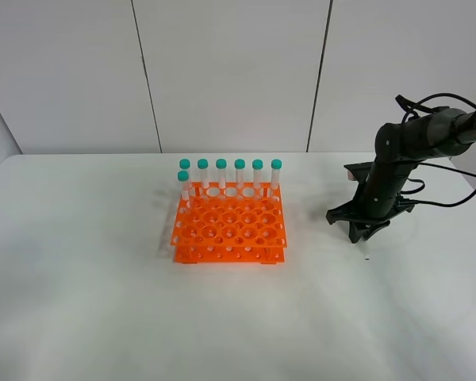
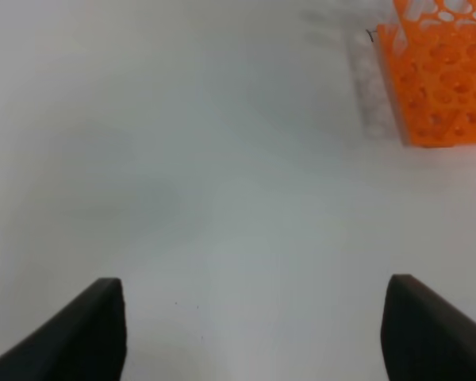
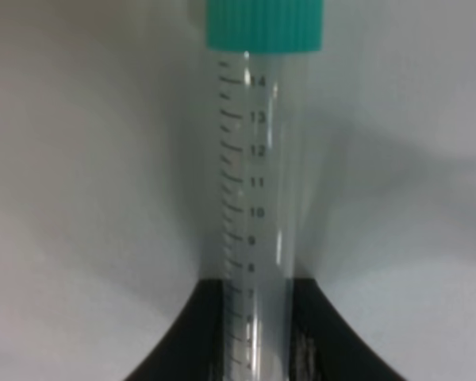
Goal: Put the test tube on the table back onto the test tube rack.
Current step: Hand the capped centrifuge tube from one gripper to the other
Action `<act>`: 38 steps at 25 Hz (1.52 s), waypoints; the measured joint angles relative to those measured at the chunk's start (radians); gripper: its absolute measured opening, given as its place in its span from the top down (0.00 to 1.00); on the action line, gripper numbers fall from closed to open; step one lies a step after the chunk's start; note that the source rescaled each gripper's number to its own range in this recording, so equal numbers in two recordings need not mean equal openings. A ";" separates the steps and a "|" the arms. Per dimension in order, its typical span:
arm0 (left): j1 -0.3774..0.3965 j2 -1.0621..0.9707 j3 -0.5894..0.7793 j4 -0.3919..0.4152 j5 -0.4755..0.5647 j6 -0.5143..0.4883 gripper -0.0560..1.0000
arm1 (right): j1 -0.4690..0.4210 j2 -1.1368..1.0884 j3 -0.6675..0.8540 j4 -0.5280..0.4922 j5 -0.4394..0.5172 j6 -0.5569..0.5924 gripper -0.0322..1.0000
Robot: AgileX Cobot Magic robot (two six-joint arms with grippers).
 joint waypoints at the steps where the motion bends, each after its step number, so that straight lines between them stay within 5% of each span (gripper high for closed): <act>1: 0.000 0.000 0.000 0.000 0.000 0.000 0.03 | 0.000 0.000 0.000 -0.003 0.003 0.000 0.96; 17: 0.000 0.000 0.000 0.000 0.000 0.000 0.03 | 0.001 -0.541 0.000 0.020 0.241 -0.117 0.96; 27: 0.000 0.000 0.000 0.000 0.000 0.000 0.03 | 0.014 -0.836 0.321 0.180 0.161 -0.305 0.96; 38: 0.000 0.000 0.000 0.000 0.000 0.000 0.03 | 0.357 -0.753 0.333 0.276 0.068 -0.342 0.96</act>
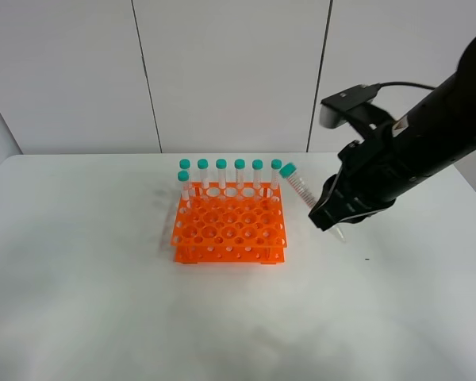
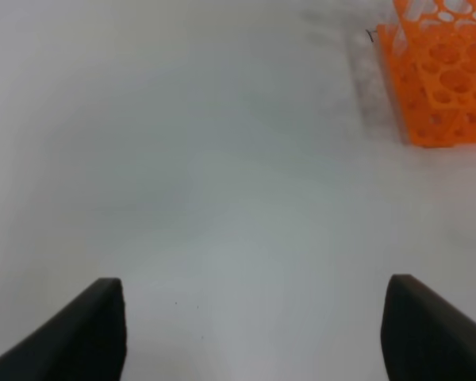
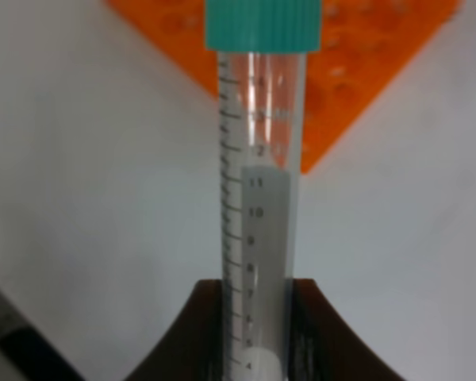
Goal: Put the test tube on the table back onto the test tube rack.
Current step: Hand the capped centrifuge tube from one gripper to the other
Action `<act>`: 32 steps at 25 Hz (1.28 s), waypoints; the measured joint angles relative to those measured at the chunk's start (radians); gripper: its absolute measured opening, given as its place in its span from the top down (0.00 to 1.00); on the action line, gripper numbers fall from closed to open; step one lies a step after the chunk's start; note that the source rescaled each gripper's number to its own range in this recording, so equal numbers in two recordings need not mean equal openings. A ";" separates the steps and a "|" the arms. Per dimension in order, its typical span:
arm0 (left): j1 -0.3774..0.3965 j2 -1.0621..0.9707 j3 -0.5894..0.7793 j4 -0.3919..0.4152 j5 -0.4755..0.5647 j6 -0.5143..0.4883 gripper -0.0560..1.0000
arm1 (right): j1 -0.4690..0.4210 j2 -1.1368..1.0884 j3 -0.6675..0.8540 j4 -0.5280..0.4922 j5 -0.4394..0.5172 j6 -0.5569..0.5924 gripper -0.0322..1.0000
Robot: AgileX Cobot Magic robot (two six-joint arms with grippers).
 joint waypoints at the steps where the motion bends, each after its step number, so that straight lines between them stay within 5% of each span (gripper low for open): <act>1: 0.000 0.000 0.000 0.000 0.000 0.000 0.03 | 0.005 0.022 0.000 0.026 -0.011 -0.025 0.96; 6: 0.000 0.000 0.000 0.000 0.000 0.000 0.03 | 0.008 0.152 -0.069 0.181 -0.031 -0.167 0.96; 13: 0.000 0.000 -0.031 -0.007 -0.041 0.000 0.03 | 0.008 0.194 -0.087 0.238 -0.037 -0.260 0.96; 18: 0.000 0.168 -0.139 -0.132 -0.150 0.000 0.03 | 0.008 0.194 -0.089 0.249 -0.029 -0.373 0.96; 25: 0.000 0.583 -0.157 -0.442 -0.404 0.178 0.03 | 0.008 0.194 -0.089 0.346 -0.022 -0.589 0.96; 32: -0.002 0.967 -0.157 -1.023 -0.534 0.646 0.03 | 0.008 0.194 -0.089 0.464 -0.058 -0.692 0.96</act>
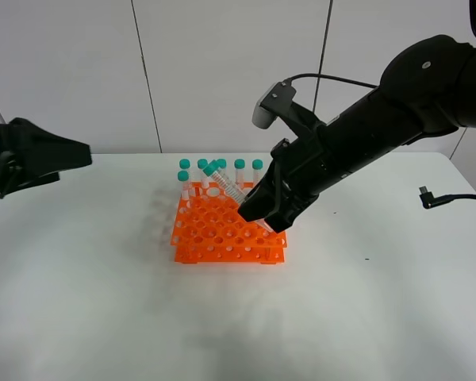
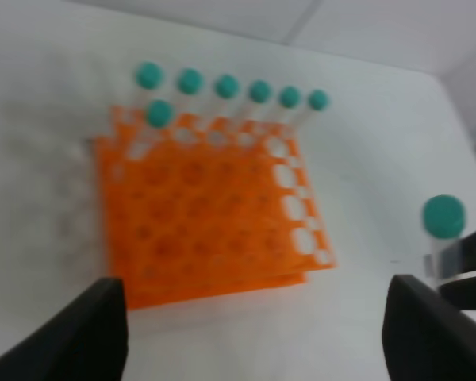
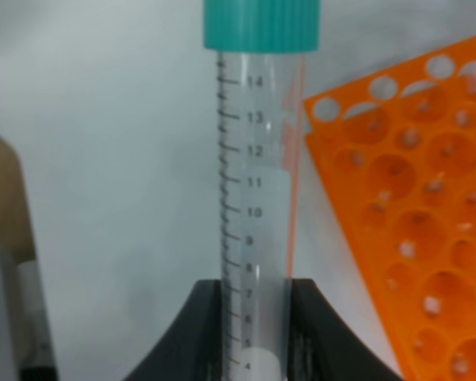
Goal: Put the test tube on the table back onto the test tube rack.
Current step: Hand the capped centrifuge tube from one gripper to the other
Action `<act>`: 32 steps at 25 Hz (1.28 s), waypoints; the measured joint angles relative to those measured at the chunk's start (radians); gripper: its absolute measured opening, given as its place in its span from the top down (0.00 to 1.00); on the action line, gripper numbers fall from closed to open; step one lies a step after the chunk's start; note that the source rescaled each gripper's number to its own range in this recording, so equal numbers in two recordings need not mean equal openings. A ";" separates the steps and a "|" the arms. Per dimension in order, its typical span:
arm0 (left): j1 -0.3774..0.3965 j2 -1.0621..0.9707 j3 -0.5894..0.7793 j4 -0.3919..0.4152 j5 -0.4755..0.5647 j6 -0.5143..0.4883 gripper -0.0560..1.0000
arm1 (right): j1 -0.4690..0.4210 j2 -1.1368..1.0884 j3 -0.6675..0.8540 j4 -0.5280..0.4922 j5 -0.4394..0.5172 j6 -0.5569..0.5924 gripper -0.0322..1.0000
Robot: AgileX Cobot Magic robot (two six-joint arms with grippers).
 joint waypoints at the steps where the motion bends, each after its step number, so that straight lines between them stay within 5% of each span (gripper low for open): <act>1: -0.005 0.039 0.000 -0.097 -0.001 0.072 0.03 | 0.000 0.000 0.000 0.001 -0.012 -0.003 0.96; 7: -0.101 0.261 0.000 -0.624 -0.005 0.535 0.03 | 0.000 0.000 0.000 0.005 -0.039 -0.005 0.96; 9: -0.140 0.312 -0.012 -0.688 0.002 0.603 0.03 | 0.000 0.000 0.000 0.005 -0.040 -0.005 0.96; 17: -0.273 0.497 -0.113 -0.720 0.005 0.626 0.03 | 0.000 0.000 0.000 0.006 -0.056 -0.005 0.96; 27: -0.337 0.566 -0.180 -0.727 0.009 0.613 0.03 | 0.000 0.000 0.000 0.006 -0.061 0.001 0.96; 32: -0.339 0.571 -0.183 -0.727 0.009 0.609 0.12 | 0.000 0.000 0.000 0.006 -0.076 0.017 0.96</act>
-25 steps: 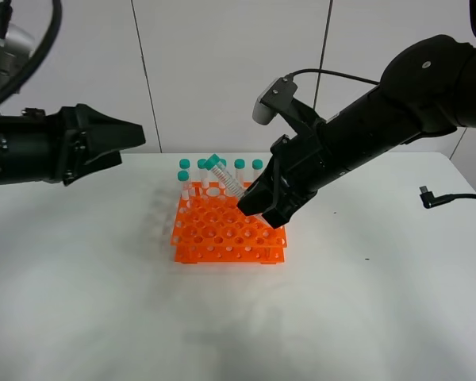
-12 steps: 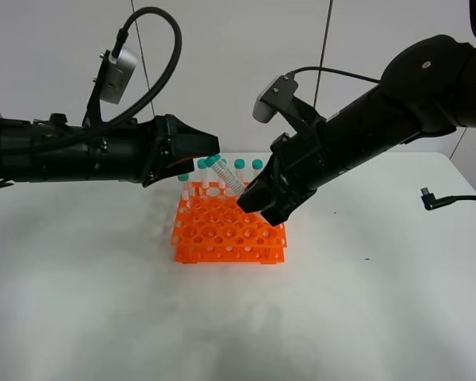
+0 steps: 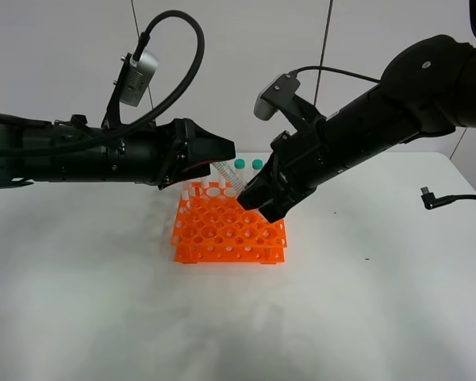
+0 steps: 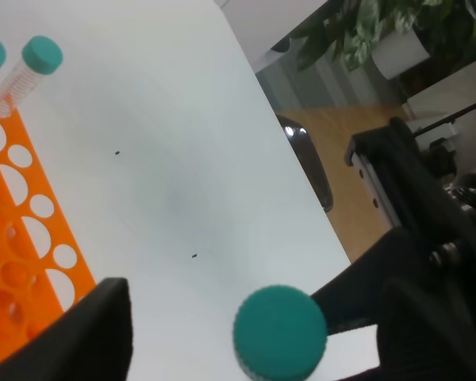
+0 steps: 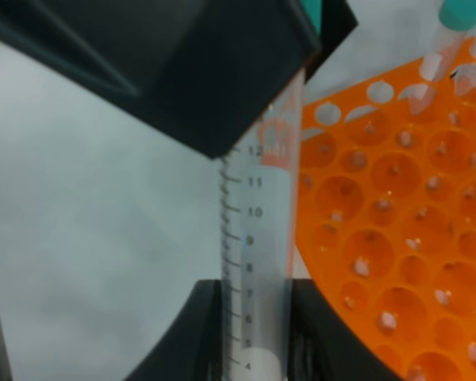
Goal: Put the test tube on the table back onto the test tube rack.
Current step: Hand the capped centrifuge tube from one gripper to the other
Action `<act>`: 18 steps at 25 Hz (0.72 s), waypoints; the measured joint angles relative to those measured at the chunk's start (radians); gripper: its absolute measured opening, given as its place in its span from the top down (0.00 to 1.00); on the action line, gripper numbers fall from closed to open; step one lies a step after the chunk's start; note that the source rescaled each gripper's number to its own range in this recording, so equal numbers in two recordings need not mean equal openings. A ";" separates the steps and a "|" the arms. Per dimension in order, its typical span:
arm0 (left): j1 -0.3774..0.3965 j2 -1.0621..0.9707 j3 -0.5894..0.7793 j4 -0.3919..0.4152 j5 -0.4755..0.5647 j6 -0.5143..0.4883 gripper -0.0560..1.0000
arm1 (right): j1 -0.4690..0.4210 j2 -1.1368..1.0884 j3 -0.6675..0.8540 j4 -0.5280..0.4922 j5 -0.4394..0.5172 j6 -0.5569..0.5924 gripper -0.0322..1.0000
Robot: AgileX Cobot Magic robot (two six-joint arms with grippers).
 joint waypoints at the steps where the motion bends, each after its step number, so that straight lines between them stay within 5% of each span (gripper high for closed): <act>1: 0.000 0.000 -0.003 0.000 0.000 0.000 0.13 | 0.000 0.000 0.000 0.000 -0.001 0.001 0.96; 5: 0.000 0.000 -0.003 0.000 0.000 -0.001 0.21 | 0.000 0.000 0.000 -0.003 -0.001 0.001 0.96; 13: 0.000 0.000 -0.003 0.000 0.000 -0.003 0.64 | 0.000 0.000 0.000 -0.004 -0.006 0.003 0.96; 16: 0.000 0.000 -0.004 0.000 0.006 -0.004 0.95 | 0.000 0.000 0.000 -0.004 -0.006 0.005 0.96; 18: -0.001 0.000 -0.005 -0.001 0.010 -0.004 0.94 | 0.000 0.000 0.000 -0.004 -0.006 0.005 0.96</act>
